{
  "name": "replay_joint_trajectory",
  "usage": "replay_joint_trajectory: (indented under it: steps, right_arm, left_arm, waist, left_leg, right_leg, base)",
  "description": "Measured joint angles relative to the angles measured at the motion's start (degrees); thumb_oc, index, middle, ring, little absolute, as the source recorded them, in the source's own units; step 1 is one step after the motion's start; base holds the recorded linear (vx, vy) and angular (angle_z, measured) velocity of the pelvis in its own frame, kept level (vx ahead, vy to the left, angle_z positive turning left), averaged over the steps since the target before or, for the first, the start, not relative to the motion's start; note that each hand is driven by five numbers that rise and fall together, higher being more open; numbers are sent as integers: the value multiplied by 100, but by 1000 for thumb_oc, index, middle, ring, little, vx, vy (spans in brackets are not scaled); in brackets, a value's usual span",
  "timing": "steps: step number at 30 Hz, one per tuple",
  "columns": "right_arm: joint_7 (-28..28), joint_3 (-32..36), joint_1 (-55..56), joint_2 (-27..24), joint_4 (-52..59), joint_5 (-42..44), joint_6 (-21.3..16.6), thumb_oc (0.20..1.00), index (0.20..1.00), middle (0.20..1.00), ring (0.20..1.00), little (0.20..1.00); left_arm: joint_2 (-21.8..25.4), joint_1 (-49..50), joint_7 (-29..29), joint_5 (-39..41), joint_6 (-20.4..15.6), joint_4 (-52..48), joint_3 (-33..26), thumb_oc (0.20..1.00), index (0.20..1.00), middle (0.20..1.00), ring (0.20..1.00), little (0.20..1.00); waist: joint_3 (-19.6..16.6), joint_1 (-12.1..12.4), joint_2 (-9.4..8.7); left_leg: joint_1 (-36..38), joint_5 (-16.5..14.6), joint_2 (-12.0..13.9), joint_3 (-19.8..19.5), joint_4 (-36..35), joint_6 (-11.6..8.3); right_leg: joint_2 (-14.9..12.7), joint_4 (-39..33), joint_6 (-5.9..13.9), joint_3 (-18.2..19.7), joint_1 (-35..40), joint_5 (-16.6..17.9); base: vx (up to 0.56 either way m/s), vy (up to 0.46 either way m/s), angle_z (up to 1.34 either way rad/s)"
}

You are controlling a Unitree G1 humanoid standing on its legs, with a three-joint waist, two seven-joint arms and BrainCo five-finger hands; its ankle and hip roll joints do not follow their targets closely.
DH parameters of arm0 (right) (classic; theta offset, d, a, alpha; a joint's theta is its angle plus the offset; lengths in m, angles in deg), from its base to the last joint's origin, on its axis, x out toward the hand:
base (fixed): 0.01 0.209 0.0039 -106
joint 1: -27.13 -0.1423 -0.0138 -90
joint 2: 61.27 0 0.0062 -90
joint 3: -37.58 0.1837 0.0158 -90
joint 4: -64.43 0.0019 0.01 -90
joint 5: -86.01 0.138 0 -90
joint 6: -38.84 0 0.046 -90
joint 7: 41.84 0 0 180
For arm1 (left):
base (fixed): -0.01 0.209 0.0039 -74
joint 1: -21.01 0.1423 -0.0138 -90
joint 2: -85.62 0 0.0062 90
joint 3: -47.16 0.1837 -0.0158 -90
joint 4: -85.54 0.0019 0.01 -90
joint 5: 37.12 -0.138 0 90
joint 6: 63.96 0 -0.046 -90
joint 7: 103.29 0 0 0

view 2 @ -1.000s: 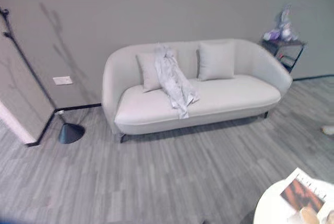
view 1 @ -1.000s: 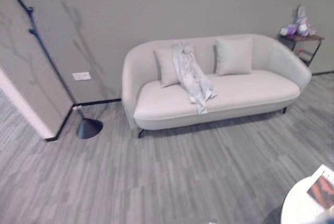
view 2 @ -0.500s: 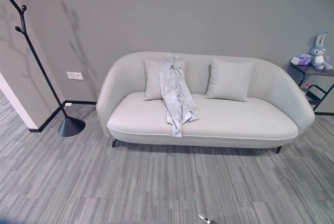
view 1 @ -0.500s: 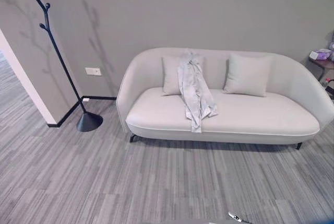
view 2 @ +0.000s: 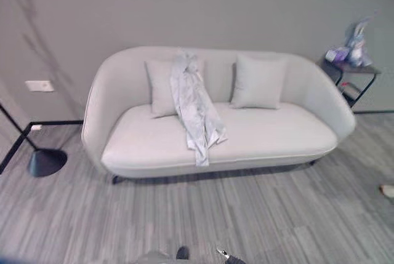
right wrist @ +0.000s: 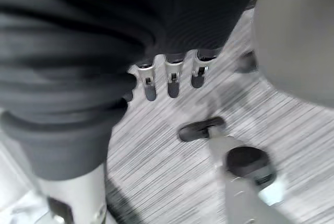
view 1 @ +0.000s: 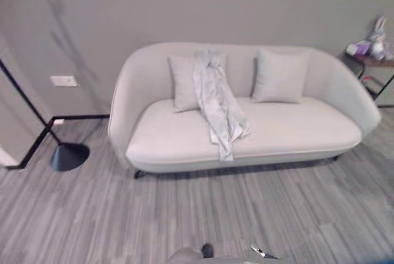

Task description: Hang the clothes on the sofa on the clothes rack.

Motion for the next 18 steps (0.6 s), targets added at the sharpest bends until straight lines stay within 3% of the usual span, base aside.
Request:
replay_joint_trajectory:
  steps: [1,2,3,4,6,7,8,10,11,12,13,14,15,16,18]
  right_arm:
    - [-13,-44,-39,-160,64,-5,-12,1000,1000,1000,1000,1000]
    - [11,-262,153,-47,313,-7,-66,1000,1000,1000,1000,1000]
    - [12,-241,16,-121,338,-49,-74,1000,1000,1000,1000,1000]
    - [23,-255,-7,-156,339,-56,-73,1000,1000,1000,1000,1000]
    - [25,-262,-51,-169,392,-107,-72,1000,1000,1000,1000,1000]
    - [20,-251,-53,-179,474,-113,-79,1000,1000,1000,1000,1000]
    - [52,-242,-124,-149,436,-112,-107,1000,1000,1000,1000,1000]
    - [97,-240,-138,-140,352,-116,-105,1000,1000,1000,1000,1000]
    - [136,-203,-24,-175,665,-131,-38,1000,1000,1000,1000,1000]
    - [269,-101,166,-202,1320,-173,-109,1000,1000,1000,1000,1000]
    - [440,-17,264,-247,1711,-239,-57,1000,1000,1000,1000,1000]
    - [543,19,358,-330,1867,-295,-51,1000,1000,1000,1000,1000]
    - [619,18,367,-412,1883,-368,7,1000,1000,1000,1000,1000]
    - [709,1,413,-538,2169,-561,54,1000,1000,1000,1000,1000]
    - [780,-16,406,-539,2480,-709,24,1000,1000,1000,1000,1000]
  left_arm:
    - [-133,17,12,0,1,-38,20,1000,1000,1000,1000,1000]
    - [-117,-81,47,-1,-20,-211,209,1000,1000,1000,1000,1000]
    - [-220,-157,57,-8,-17,-261,507,1000,1000,1000,1000,1000]
    - [-287,-258,47,-13,-95,-306,492,1000,1000,1000,1000,1000]
    - [-299,-387,67,-14,-148,-360,457,1000,1000,1000,1000,1000]
    - [-267,-472,74,-20,-153,-353,456,1000,1000,1000,1000,1000]
    - [-206,-474,81,-26,-179,-364,437,1000,1000,1000,1000,1000]
    - [-174,-270,88,-29,-160,-369,441,1000,1000,1000,1000,1000]
    - [-187,-74,91,-45,-109,-467,204,1000,1000,1000,1000,1000]
    - [-183,-18,132,-92,-68,-309,41,1000,1000,1000,1000,1000]
    - [-108,-204,133,-127,-32,-225,-36,1000,1000,1000,1000,1000]
    - [-99,-126,199,-127,-31,-378,0,1000,1000,1000,1000,1000]
    - [-149,-54,206,-127,-31,-387,6,1000,1000,1000,1000,1000]
    - [-272,54,222,-127,-17,-344,10,1000,1000,1000,1000,1000]
    - [-226,149,257,-123,-54,-491,13,1000,1000,1000,1000,1000]
  waist:
    - [-93,-15,580]
    - [-204,-307,643]
    - [-163,-330,849]
    - [-209,-420,1108]
    - [-190,-485,1277]
    - [-181,-524,1296]
    - [-186,-572,1279]
    - [-190,-573,1181]
    - [-177,-638,1068]
    - [-93,-812,837]
    - [41,-978,674]
    - [88,-1010,478]
    - [94,-935,506]
    - [138,-888,802]
    - [137,-863,723]
  left_leg:
    - [219,-225,487,-392,-100,-90]
    - [588,-186,29,-411,-352,349]
    - [764,42,27,-401,-618,694]
    - [1072,143,34,-417,-1001,608]
    - [1584,385,-64,-474,-1715,413]
    - [1771,501,-98,-585,-2027,341]
    - [1973,719,-147,-588,-2332,447]
    - [2198,762,-182,-563,-2482,517]
    - [2144,412,-193,-635,-2450,-377]
    - [1776,96,-115,-472,-1906,127]
    - [1393,92,83,-350,-1561,577]
    - [1397,271,-170,-218,-1594,632]
    - [1528,274,-164,-222,-1632,605]
    - [1645,255,-40,-365,-1733,579]
    - [1795,326,-19,-569,-1970,477]
  right_leg:
    - [191,310,78,-168,-2,94]
    - [-159,997,175,-199,-239,69]
    - [-227,1892,0,-450,-637,62]
    - [-179,1987,-53,-522,-891,40]
    - [-209,1786,-96,-651,-1194,-101]
    - [-199,1530,-177,-710,-1387,-226]
    - [-143,1194,-110,-665,-1631,-259]
    - [-170,1276,-78,-669,-1807,-241]
    - [-196,752,93,-657,-1910,-385]
    - [-488,-1165,47,-467,-1632,-158]
    - [-1000,-1853,286,-6,-1753,87]
    - [-1678,-2296,419,324,-1747,327]
    - [-1857,-2459,346,445,-1774,525]
    - [-2112,-2762,328,676,-1748,967]
    - [-2287,-2591,487,800,-1820,1128]
  base:
    - [311,162,-52]
    - [422,191,-32]
    - [230,68,-1]
    - [245,6,-1]
    - [119,-25,16]
    - [4,-3,62]
    - [308,-226,65]
    - [386,-291,33]
    - [173,-200,44]
    - [151,-216,88]
    - [214,-296,124]
    - [187,-266,82]
    - [212,-312,48]
    - [198,-329,24]
    - [205,-383,52]
